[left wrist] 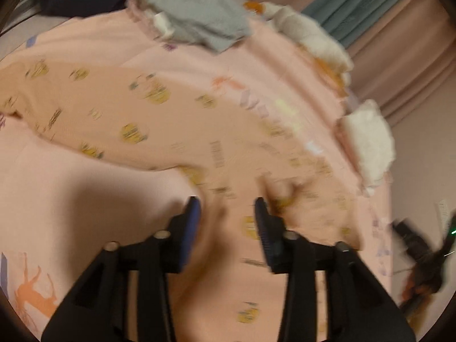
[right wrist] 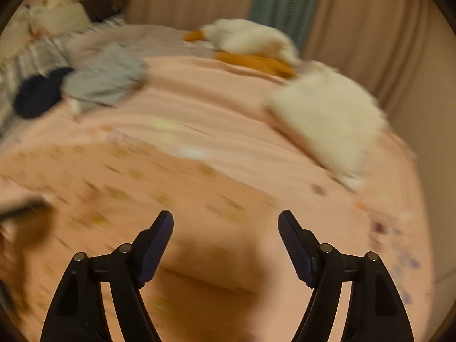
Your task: Fold small clothes
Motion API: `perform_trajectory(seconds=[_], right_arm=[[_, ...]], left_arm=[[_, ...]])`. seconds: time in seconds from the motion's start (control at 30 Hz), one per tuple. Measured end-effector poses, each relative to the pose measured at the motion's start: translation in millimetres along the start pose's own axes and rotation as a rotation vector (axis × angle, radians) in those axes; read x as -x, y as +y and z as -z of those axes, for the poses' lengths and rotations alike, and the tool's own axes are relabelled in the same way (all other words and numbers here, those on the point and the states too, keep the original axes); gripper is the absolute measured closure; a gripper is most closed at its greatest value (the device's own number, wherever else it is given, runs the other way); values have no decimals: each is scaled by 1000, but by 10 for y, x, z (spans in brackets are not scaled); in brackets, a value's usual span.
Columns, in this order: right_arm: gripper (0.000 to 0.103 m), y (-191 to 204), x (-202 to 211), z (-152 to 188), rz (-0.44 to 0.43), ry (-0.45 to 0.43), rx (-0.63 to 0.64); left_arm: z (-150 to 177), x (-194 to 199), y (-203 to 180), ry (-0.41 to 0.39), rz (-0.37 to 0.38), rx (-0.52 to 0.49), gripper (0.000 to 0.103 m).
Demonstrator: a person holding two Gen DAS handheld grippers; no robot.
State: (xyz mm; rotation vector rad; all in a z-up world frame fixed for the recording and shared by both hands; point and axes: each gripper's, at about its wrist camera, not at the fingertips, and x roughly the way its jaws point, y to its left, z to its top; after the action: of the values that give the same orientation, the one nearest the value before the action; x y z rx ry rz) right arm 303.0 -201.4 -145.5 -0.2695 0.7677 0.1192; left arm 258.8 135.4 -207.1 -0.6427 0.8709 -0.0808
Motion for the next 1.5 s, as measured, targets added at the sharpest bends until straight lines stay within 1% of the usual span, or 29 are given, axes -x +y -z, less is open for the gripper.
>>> perform_trajectory(seconds=[0.03, 0.1, 0.17, 0.2, 0.23, 0.33, 0.37, 0.43, 0.5, 0.57, 0.6, 0.63, 0.7, 0.8, 0.97, 1.0, 1.07, 1.1, 1.13, 1.17, 1.2, 1.27, 1.3, 1.33, 1.37, 1.4, 1.43, 1.47, 1.5], right_arm=[[27, -112, -15, 110, 18, 19, -9], [27, -313, -104, 365, 26, 79, -31], [27, -422, -214, 532, 30, 129, -52], [27, -467, -270, 622, 30, 152, -69], [27, -498, -313, 694, 15, 166, -83], [27, -533, -337, 830, -30, 172, -97], [27, -557, -335, 863, -32, 172, -95], [27, -583, -326, 900, -31, 166, -87], [27, -620, -318, 916, -35, 151, -92], [27, -661, -317, 949, -48, 142, -117], [27, -684, -327, 950, -62, 139, -130], [27, -698, -334, 966, -78, 138, -146], [27, -715, -334, 980, -93, 130, -161], [27, -671, -370, 965, -96, 93, -144], [27, -422, -671, 887, -162, 106, -124], [27, -359, -751, 869, -166, 111, -122], [27, -297, -865, 829, -134, 116, -143], [31, -304, -885, 806, -122, 99, -167], [50, -362, -880, 787, -132, 65, -225], [73, -421, -875, 787, -149, 56, -269], [80, -496, -884, 797, -168, 54, -317], [83, -618, -942, 858, -187, 78, -381], [84, -634, -959, 897, -200, 76, -386], [84, -611, -953, 926, -194, 68, -377], [84, -579, -953, 938, -180, 66, -370], [84, -535, -951, 938, -157, 65, -356], [84, -492, -946, 924, -134, 68, -341], [84, -467, -943, 911, -119, 72, -333], [84, -453, -938, 907, -108, 75, -334]], left_arm=[[-19, 28, -61, -2, 31, 11, 56], [-47, 25, -185, -8, 50, 10, 53], [-86, -96, -382, -14, -2, -41, 50], [-107, -211, -485, 0, -33, -67, 50], [-126, -348, -567, 29, -36, -80, 51], [-114, -630, -711, 139, -8, -99, 51], [-122, -702, -757, 150, -22, -113, 52], [-92, -781, -833, 135, -61, -150, 52], [-59, -865, -900, 141, -102, -217, 58], [-38, -948, -903, 139, -204, -266, 86], [-40, -967, -893, 129, -235, -271, 86], [-56, -980, -871, 118, -238, -262, 90], [-113, -935, -861, 73, -203, -231, 93], [-215, -838, -1040, -23, -171, -233, 93], [-332, -740, -1507, -73, -25, -241, 93], [-353, -704, -1560, -95, 3, -237, 93], [-401, -613, -1569, -137, 70, -198, 93], [-439, -568, -1533, -161, 98, -175, 93], [-466, -505, -1449, -196, 114, -151, 93], [-501, -458, -1329, -234, 100, -128, 93], [-528, -436, -1200, -249, 75, -108, 93], [-566, -468, -803, -238, 39, -45, 93], [-554, -502, -618, -234, -2, -20, 93], [-536, -555, -421, -228, -75, 3, 96], [-515, -654, -199, -197, -151, 28, 97], [-488, -726, -9, -163, -182, 61, 97], [-444, -778, 186, -128, -186, 107, 97], [-393, -785, 364, -117, -143, 160, 101], [-358, -751, 467, -129, -107, 199, 102]])
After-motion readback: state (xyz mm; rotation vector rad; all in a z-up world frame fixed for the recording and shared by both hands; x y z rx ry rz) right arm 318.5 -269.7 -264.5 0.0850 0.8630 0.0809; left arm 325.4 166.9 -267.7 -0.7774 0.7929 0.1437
